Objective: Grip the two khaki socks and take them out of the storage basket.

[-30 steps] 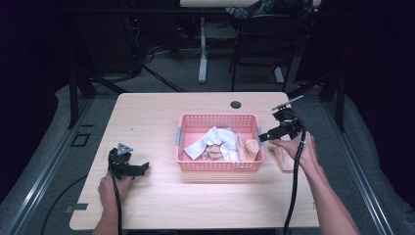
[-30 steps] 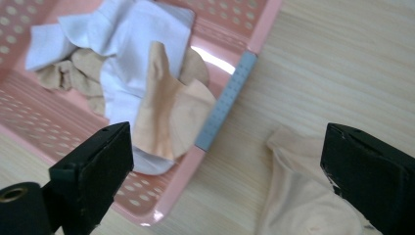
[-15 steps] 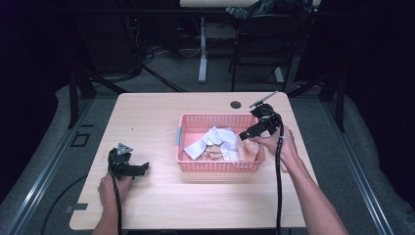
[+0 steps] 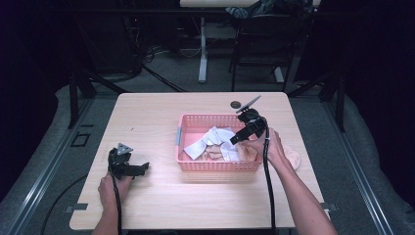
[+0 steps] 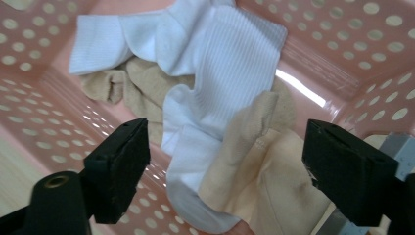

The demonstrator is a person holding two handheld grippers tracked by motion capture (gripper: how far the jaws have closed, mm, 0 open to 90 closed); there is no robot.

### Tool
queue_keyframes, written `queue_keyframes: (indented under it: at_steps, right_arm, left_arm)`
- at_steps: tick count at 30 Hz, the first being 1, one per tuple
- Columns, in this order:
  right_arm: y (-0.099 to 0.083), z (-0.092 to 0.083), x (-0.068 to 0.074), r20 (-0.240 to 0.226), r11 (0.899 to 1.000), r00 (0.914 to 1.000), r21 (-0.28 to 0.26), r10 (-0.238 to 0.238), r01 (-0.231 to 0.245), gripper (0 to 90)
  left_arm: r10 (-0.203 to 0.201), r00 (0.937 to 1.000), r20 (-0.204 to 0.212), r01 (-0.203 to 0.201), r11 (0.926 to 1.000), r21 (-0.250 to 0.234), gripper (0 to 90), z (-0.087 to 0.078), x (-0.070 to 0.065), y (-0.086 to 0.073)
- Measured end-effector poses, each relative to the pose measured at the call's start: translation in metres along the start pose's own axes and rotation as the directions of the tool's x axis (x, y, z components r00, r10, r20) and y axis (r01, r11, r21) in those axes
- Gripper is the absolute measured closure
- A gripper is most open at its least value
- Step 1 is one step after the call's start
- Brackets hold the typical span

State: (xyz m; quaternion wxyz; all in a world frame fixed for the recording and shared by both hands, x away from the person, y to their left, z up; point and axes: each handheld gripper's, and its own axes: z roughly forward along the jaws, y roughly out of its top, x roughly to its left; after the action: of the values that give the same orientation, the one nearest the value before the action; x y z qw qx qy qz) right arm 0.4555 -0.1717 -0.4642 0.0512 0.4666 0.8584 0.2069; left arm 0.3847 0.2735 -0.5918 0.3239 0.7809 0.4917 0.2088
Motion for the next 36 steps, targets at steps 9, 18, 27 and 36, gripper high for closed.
queue_keyframes:
  at_steps: [9,18,27,36]
  right_arm:
    - [-0.001,0.018,-0.006,0.03,0.998,0.9992,0.06,0.027,-0.028,31.9]
    - [-0.002,0.031,-0.006,0.103,0.994,0.9941,0.099,0.033,-0.043,37.3]
    - [-0.008,0.048,-0.01,0.104,0.985,0.9939,0.162,0.037,-0.054,62.7]
    - [-0.01,0.047,-0.012,0.072,0.986,0.9962,0.159,0.048,-0.059,84.3]
  left_arm:
    - [0.0,1.0,0.0,0.0,1.0,0.0,0.3,0.0,0.0,0.0]
    - [0.0,1.0,0.0,0.0,1.0,0.0,0.3,0.0,0.0,0.0]
    - [0.0,1.0,0.0,0.0,1.0,0.0,0.3,0.0,0.0,0.0]
    - [0.0,1.0,0.0,0.0,1.0,0.0,0.3,0.0,0.0,0.0]
